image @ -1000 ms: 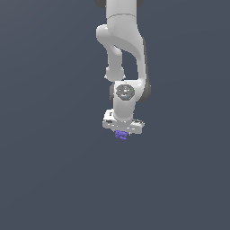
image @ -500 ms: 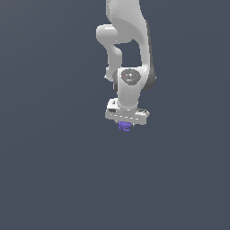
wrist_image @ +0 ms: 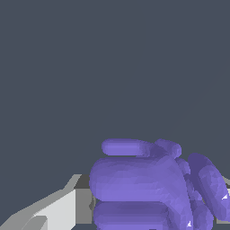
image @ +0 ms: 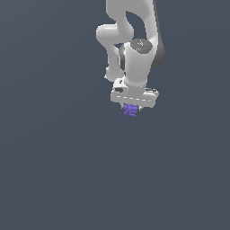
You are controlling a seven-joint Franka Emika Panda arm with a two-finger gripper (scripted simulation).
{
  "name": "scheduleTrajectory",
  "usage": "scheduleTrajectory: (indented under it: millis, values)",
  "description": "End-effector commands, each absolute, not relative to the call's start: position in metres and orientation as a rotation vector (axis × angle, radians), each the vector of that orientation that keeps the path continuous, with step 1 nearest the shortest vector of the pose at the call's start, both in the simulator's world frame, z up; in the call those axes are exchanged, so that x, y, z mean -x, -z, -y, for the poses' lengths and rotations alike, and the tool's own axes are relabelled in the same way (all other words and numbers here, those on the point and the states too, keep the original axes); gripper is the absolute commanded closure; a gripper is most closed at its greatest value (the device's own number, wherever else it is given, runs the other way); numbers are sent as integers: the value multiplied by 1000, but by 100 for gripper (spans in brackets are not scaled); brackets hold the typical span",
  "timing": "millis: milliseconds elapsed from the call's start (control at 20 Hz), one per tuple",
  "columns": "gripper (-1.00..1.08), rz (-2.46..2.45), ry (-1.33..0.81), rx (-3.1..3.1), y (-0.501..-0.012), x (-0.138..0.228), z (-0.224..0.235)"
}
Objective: Pick up the object and move it to a goal position.
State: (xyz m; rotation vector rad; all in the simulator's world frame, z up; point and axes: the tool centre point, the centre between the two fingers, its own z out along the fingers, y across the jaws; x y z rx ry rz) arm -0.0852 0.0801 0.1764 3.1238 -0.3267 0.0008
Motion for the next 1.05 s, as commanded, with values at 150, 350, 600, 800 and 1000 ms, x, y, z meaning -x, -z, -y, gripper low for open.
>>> scheduleTrajectory:
  millis: [150,350,600,800,1000]
  values:
    - [108,327,-1,-3123,-223,108,-96]
    - [108,327,-1,-3123,-251,121,-105]
    - [108,327,-1,-3123,-277,132,-114]
    - [108,327,0,-3124,-290,137,-119]
    - [108,327,0,-3124,-294,138,-120]
